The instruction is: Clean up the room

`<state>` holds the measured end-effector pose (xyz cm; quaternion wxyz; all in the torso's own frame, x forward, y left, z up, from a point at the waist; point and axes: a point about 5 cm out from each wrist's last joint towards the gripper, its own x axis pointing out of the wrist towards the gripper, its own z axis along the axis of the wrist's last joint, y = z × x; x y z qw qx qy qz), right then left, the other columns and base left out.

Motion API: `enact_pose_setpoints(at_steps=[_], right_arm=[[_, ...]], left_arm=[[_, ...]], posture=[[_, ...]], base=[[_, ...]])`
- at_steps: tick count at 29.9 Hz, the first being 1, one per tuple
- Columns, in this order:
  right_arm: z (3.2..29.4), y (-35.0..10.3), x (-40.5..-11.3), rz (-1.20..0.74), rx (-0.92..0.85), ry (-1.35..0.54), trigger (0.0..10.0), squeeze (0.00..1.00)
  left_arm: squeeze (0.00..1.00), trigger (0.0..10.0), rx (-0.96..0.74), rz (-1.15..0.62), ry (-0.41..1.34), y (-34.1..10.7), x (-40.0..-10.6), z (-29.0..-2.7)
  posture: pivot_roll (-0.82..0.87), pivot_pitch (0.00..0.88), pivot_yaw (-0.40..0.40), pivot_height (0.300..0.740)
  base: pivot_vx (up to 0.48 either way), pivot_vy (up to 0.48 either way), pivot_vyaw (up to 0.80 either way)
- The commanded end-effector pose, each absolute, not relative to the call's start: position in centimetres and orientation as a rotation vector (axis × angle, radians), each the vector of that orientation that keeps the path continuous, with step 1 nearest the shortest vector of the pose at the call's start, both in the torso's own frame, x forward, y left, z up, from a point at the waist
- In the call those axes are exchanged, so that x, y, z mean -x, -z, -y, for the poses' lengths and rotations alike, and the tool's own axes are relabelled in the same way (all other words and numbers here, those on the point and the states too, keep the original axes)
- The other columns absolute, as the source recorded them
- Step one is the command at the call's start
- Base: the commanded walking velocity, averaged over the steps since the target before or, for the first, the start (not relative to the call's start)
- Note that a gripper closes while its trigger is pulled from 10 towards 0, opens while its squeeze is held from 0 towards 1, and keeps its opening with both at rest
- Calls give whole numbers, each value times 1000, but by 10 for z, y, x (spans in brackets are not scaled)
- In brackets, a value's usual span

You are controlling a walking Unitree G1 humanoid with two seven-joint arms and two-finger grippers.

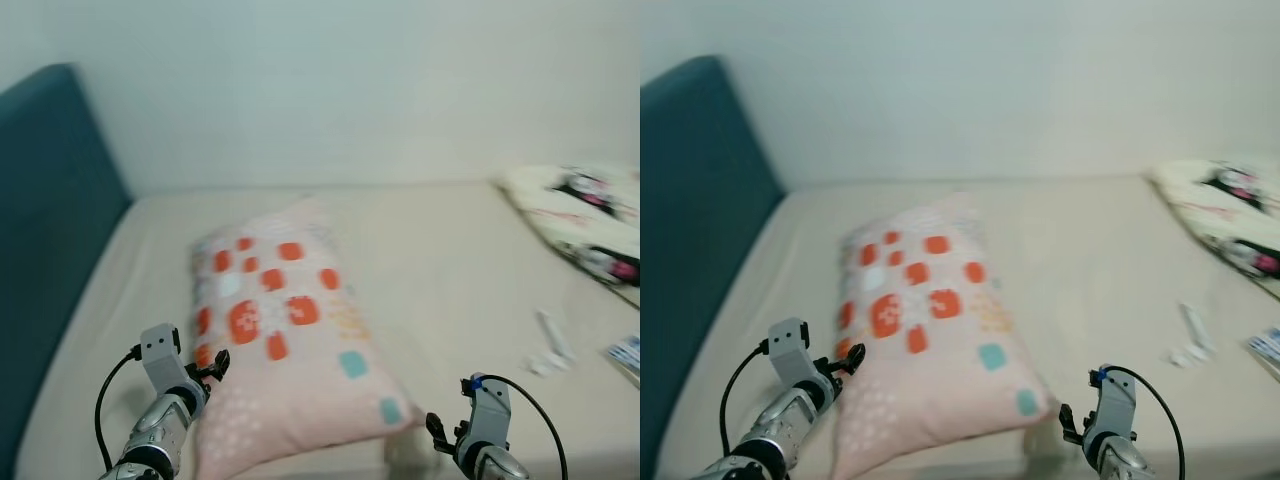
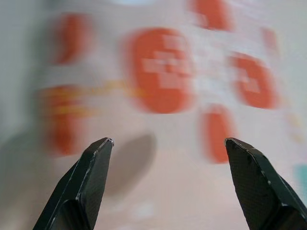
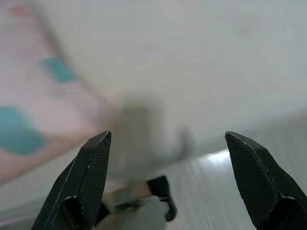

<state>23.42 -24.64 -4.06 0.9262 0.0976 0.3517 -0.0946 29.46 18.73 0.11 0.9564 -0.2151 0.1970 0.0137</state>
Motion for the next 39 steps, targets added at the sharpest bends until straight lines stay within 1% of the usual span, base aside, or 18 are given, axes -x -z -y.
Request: enact_pose_setpoints(at_steps=[1, 5, 12, 13, 18, 31, 39], right_arm=[[248, 42, -232, -725, -206, 214, 10000, 0], [250, 41, -232, -719, -205, 224, 10000, 0], [250, 41, -233, -718, -211, 230, 10000, 0], [250, 41, -233, -719, -212, 229, 10000, 0], [249, 41, -233, -720, -211, 227, 10000, 0], [245, 41, -234, -719, -210, 214, 10000, 0], [247, 40, -235, -712, -210, 217, 10000, 0]], left_arm=[[0, 10000, 452, -433, -34, 3, -293, -183], [0, 10000, 460, -452, -45, 5, -292, -182], [0, 10000, 427, -526, -77, 15, -283, -180], [0, 10000, 401, -545, -82, 18, -280, -181], [0, 10000, 399, -557, -85, 20, -278, -180], [0, 10000, 394, -564, -84, 20, -279, -177], [0, 10000, 402, -553, -67, 18, -281, -172]], posture=[[-38, 62, 14, 740], [-38, 57, 10, 740], [-37, 56, 6, 740], [-37, 56, 6, 740], [-36, 58, -1, 740], [-41, 59, -7, 740], [-43, 58, -8, 740]], base=[[0, 0, 0], [0, 0, 0], [0, 0, 0], [0, 0, 0], [0, 0, 0], [-304, 0, 0], [0, 0, 0]])
